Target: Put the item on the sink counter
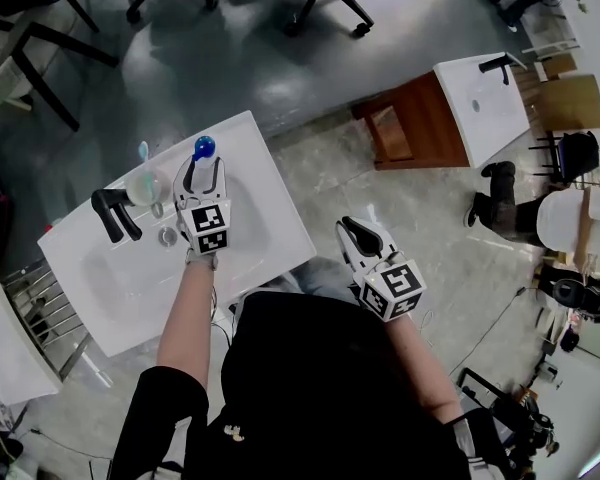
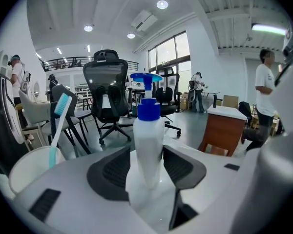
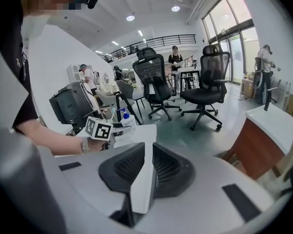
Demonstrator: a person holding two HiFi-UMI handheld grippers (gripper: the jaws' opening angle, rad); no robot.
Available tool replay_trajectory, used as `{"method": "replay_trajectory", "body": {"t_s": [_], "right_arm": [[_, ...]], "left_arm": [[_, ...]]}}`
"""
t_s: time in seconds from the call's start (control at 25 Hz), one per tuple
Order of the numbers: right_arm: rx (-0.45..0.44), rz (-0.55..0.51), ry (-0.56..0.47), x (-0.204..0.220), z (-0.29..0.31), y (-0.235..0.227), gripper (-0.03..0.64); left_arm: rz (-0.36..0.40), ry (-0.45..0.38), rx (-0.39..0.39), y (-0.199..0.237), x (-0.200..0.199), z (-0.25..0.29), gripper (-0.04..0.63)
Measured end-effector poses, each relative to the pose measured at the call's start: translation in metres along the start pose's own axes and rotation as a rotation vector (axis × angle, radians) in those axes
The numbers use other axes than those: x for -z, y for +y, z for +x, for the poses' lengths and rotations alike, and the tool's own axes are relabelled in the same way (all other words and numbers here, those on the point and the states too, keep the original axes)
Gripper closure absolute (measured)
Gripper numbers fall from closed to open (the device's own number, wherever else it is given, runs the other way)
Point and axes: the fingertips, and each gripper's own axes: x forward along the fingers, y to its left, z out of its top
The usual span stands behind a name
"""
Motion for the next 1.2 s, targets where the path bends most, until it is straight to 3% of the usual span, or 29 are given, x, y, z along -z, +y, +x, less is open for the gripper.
{"method": "replay_trajectory", "body": {"t_s": [0.24, 0.56, 0.84, 1.0, 1.2], "right_arm": [[-0.055, -0.006, -0.023, -0.006, 0.007, 0.004, 0.552], [-0.172, -0.021, -0.061, -0.021, 0.023, 0.016, 0.552], [-0.293, -0.049, -0.120, -0.057, 0.035, 0.032, 0.552], [-0.367, -0.069, -0.145, -0.076, 0.040, 0.044, 0.551], [-0.460, -0.104, -0.152, -0.085, 0.044, 0.065, 0.552]], "left_arm": [[0.008, 0.020, -0.045, 0.007, 0.002, -0.022, 0.387], [-0.060, -0.001, -0.143, 0.021, -0.015, -0.070, 0.388], [-0.095, -0.067, -0.208, 0.021, -0.050, -0.130, 0.548], [-0.133, -0.085, -0.222, 0.016, -0.069, -0.159, 0.569], [-0.216, -0.163, -0.171, -0.002, -0.095, -0.195, 0.572]]}}
